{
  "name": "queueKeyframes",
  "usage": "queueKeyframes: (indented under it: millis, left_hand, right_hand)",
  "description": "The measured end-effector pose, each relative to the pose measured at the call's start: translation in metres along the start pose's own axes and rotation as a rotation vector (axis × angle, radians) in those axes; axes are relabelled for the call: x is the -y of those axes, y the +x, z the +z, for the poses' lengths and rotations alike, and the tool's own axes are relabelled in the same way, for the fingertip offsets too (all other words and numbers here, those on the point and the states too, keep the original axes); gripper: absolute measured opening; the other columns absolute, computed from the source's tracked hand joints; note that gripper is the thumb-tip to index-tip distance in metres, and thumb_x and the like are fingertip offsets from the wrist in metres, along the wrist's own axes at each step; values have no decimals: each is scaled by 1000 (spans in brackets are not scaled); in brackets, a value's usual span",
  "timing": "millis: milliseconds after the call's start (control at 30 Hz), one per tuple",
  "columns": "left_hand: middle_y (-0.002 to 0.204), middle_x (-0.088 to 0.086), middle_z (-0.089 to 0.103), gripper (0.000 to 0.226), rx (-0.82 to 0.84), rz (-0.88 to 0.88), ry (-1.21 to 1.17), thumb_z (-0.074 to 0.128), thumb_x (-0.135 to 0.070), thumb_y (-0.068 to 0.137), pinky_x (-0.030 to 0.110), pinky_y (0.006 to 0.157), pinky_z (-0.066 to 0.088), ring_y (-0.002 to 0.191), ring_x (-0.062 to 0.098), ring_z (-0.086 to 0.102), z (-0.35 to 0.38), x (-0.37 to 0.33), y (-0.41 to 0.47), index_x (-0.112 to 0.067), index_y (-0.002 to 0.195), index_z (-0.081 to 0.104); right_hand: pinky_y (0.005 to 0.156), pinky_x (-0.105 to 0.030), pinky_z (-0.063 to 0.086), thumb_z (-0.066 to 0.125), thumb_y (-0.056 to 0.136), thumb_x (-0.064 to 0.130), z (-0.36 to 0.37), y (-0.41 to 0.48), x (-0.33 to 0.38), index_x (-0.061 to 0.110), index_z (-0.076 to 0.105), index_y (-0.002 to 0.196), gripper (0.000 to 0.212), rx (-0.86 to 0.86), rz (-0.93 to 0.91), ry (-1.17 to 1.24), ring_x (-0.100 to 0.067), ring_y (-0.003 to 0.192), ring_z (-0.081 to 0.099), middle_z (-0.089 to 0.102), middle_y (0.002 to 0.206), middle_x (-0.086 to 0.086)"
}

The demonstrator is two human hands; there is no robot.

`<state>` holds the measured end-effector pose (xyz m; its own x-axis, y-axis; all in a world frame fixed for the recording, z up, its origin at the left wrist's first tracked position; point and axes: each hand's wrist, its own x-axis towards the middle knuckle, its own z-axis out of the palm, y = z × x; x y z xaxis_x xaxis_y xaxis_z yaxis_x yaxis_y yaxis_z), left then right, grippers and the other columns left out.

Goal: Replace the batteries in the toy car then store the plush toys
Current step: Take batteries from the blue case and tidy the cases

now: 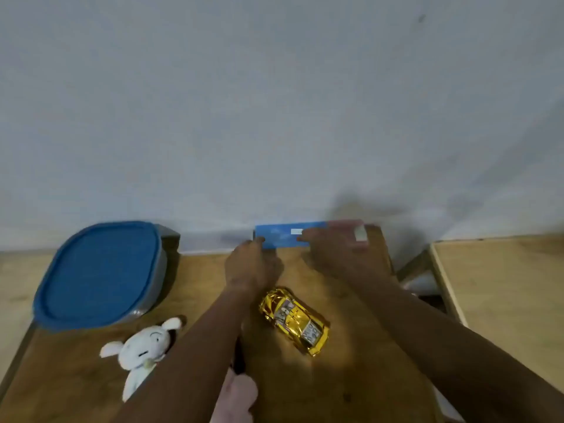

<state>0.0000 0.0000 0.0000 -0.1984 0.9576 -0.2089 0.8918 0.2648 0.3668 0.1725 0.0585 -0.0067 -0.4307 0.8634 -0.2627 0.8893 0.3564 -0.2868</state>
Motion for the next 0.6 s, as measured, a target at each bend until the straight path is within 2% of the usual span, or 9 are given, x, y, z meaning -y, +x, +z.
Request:
queueKeyframes:
  millis: [67,167,267,400,500,600]
  left_hand:
    - [117,6,66,45,-57,-37,-75,59,-31,89,37,85,50,106,28,63,13,2,9,-20,132,54]
    - [116,3,65,52,-150,-33,-130,63,-31,87,35,78,52,98,25,65,36,11,13,-22,136,48]
    - [125,1,63,66,-197,-2,-174,67,-30,86,37,80,54,103,25,64,52,20,15,-26,145,38]
    - [128,6,64,77,-207,4,-268,70,-25,88,40,88,55,110,25,64,60,24,10,-27,152,27]
    - [126,4,66,76,-243,-27,-325,72,-28,89,36,88,56,109,20,66,64,29,2,-28,151,29]
    - [122,7,70,72,-249,-63,-401,75,-25,87,25,84,50,105,21,68,68,33,-5,-26,147,36]
  right_hand:
    - [109,-37,36,60,92,23,10,21,-8,18,50,140,49,-7,-72,-20,-23,134,45,47,147,-3]
    - [100,-42,47,67,84,18,33,42,-21,13,54,132,50,-34,-137,-64,-26,127,50,53,140,-5]
    - [89,-44,54,66,85,18,47,53,-26,12,55,130,47,-67,-167,-158,-29,124,53,55,138,-7]
    - [88,-45,53,66,85,18,56,57,-27,8,61,128,44,-54,-200,-255,-36,122,57,59,137,-11]
    - [67,-42,58,84,64,17,61,47,-24,6,71,109,48,-52,-243,-347,-39,103,67,70,117,-12]
    - [66,-44,59,90,57,20,73,29,-20,5,73,106,53,-64,-283,-369,-40,99,69,72,112,-14]
